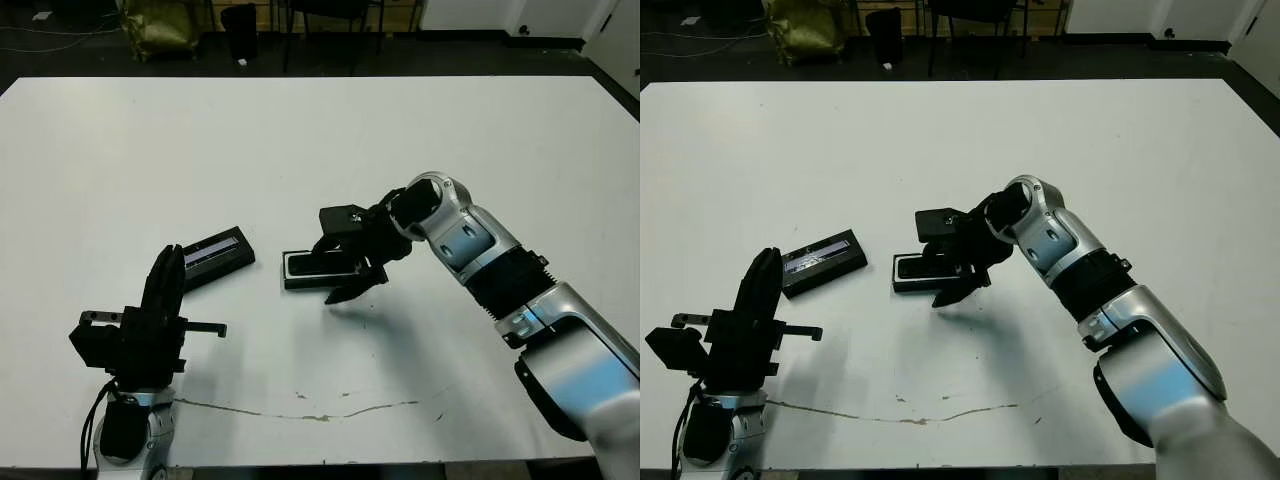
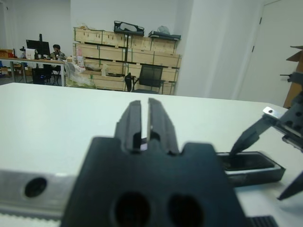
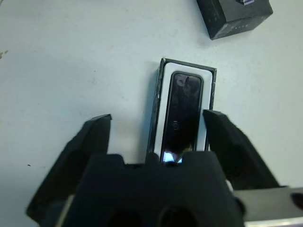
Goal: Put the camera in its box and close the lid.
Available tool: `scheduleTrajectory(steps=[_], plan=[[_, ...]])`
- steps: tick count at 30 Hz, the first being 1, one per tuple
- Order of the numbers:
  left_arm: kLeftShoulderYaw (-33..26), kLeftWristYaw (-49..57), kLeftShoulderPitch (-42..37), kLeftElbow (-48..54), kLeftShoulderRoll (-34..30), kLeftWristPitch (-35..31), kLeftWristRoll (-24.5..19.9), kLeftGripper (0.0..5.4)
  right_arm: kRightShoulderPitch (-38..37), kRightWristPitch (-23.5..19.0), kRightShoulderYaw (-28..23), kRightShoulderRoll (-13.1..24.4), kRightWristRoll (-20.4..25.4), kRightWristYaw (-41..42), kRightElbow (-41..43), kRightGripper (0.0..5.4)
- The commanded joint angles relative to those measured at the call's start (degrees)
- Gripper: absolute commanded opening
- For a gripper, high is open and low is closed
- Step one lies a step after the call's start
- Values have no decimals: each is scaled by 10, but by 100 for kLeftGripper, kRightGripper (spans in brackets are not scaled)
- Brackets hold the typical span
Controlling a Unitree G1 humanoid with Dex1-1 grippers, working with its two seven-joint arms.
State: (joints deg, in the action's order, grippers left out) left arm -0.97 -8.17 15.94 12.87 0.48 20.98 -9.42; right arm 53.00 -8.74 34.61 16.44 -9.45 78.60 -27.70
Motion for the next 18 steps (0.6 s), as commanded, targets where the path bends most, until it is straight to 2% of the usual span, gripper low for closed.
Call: scheduleTrajectory(steps=[1,3,7,12,18], plan=[[-2,0,7,-8,-2,-2,-1,0,-7,11,0,4,-9,-6,-13,492],[-1,-1,7,-7,-2,-5,-1,0,-8,19,-6,5,-8,-11,-15,537],[-1,4,7,-5,-2,-7,8,0,-6,36,-21,9,-3,-19,-20,539],[0,3,5,-4,-3,-9,9,0,8,-2,-53,16,12,-14,-23,539],[1,11,2,1,-1,-18,15,0,0,-52,-102,38,47,-17,35,539]])
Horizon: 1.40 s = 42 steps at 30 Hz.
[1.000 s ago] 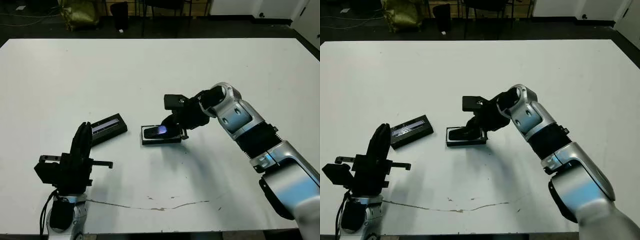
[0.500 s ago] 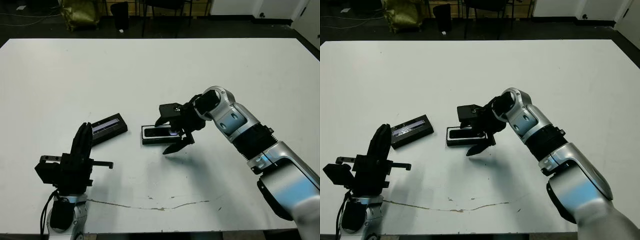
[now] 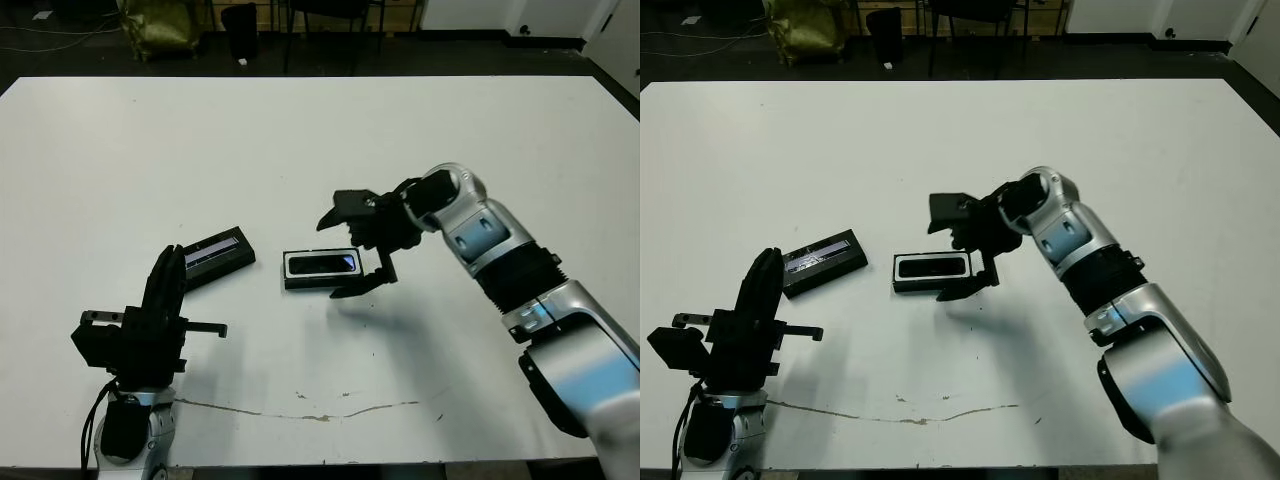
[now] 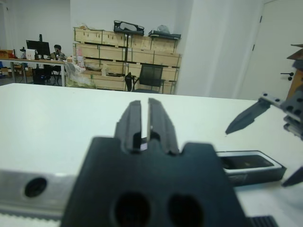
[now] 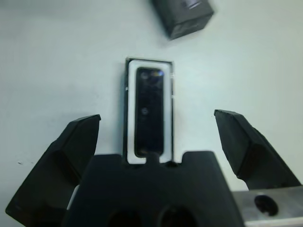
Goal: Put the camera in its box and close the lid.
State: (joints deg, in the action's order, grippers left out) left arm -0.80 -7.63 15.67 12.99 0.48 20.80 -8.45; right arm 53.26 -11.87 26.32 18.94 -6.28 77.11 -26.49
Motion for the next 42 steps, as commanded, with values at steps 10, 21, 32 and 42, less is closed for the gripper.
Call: scheduleTrajectory(steps=[10,21,32,42], plan=[[-7,-1,1,-1,-7,-12,-10,0,-81,-157,-186,25,133,-143,205,539],[-62,-18,-31,5,-56,-28,-20,0,-392,25,-286,-75,144,-447,408,342],[-137,-104,-117,38,-237,-242,-75,0,-555,104,-295,-89,192,-490,416,89],[-87,-389,-260,-95,-426,-374,-131,204,-555,123,-291,-100,202,-513,389,0]])
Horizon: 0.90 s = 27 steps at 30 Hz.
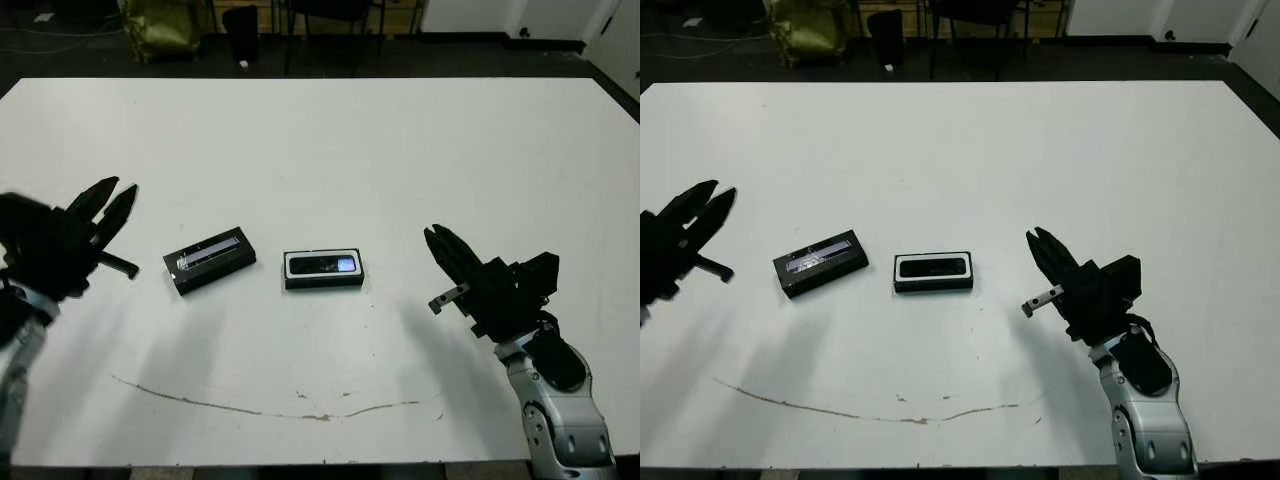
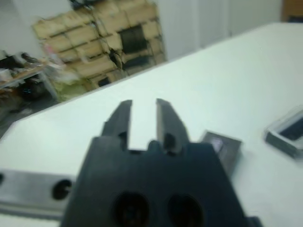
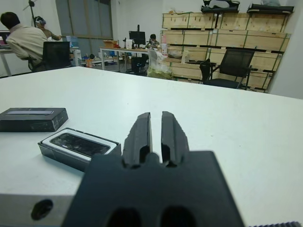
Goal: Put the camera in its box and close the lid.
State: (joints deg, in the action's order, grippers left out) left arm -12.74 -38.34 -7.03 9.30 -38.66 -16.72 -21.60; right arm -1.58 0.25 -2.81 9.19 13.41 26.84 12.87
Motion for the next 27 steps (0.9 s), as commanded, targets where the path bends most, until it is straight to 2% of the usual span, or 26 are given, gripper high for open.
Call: scheduleTrajectory(steps=[1,7,14,21,27], plan=[[44,-112,-48,-80,-44,15,6,228,-9,1,0,-3,5,-14,-3,0],[103,-245,-141,-202,-46,61,23,372,-17,1,-5,1,18,-21,-7,0],[115,-309,-190,-297,-12,78,8,538,-20,-8,-8,5,30,-27,-1,0],[121,-330,-200,-339,3,98,23,538,-22,-10,-8,6,42,-25,-6,0],[126,-329,-200,-356,3,90,37,538,-25,-3,-7,8,37,-25,-13,0]])
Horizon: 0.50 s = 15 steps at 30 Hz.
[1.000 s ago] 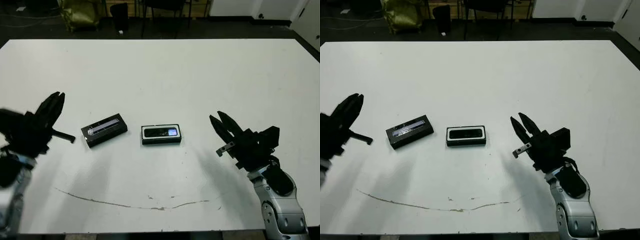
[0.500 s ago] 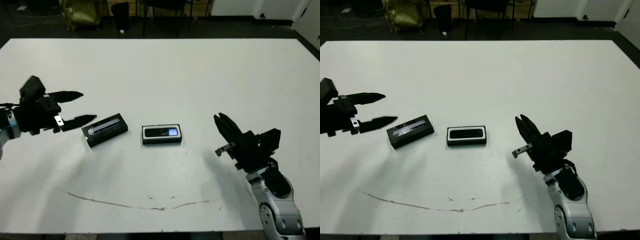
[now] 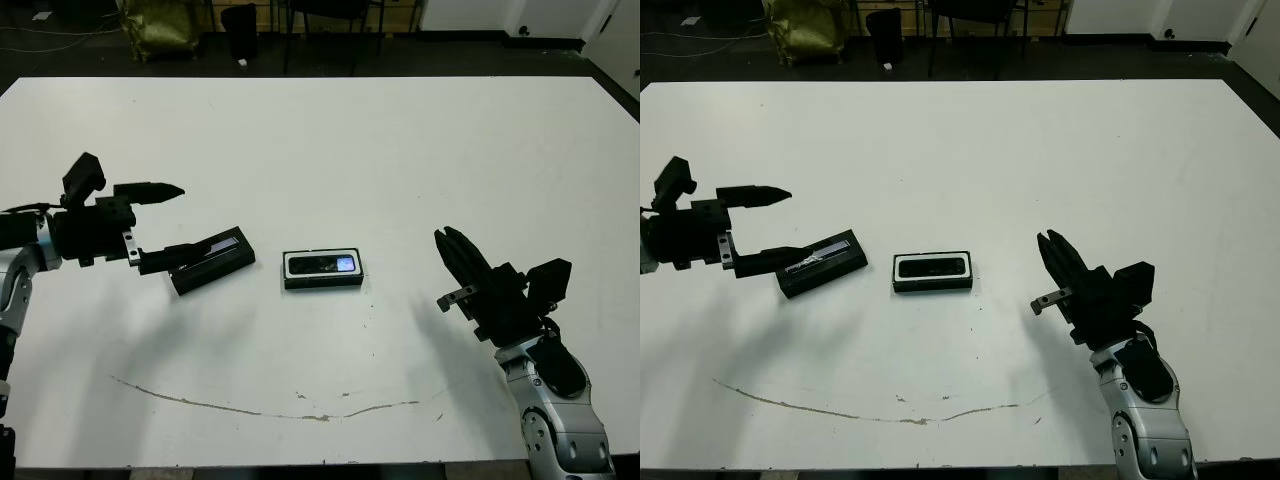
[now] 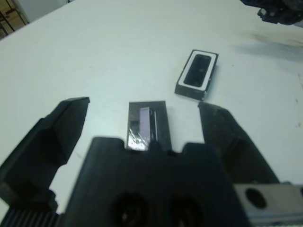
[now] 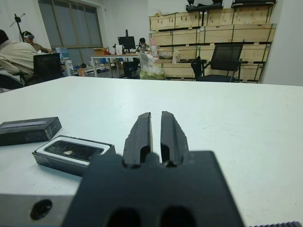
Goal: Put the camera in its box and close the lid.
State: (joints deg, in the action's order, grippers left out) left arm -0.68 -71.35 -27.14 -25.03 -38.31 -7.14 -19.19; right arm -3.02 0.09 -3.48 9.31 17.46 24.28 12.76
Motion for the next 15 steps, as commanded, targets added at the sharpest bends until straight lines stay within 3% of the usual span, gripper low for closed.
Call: scheduleTrajectory(steps=[1,5,9,15], plan=[[5,0,2,-16,0,-7,12,538,-10,-1,0,7,-4,1,-13,0],[9,-1,-2,-32,2,-25,14,538,-11,2,1,8,-9,0,-16,0],[19,0,-1,-41,2,14,39,538,-14,-4,3,9,-16,-7,-10,0],[34,4,-3,-47,-1,22,67,538,-15,-3,4,8,-16,-5,-14,0]])
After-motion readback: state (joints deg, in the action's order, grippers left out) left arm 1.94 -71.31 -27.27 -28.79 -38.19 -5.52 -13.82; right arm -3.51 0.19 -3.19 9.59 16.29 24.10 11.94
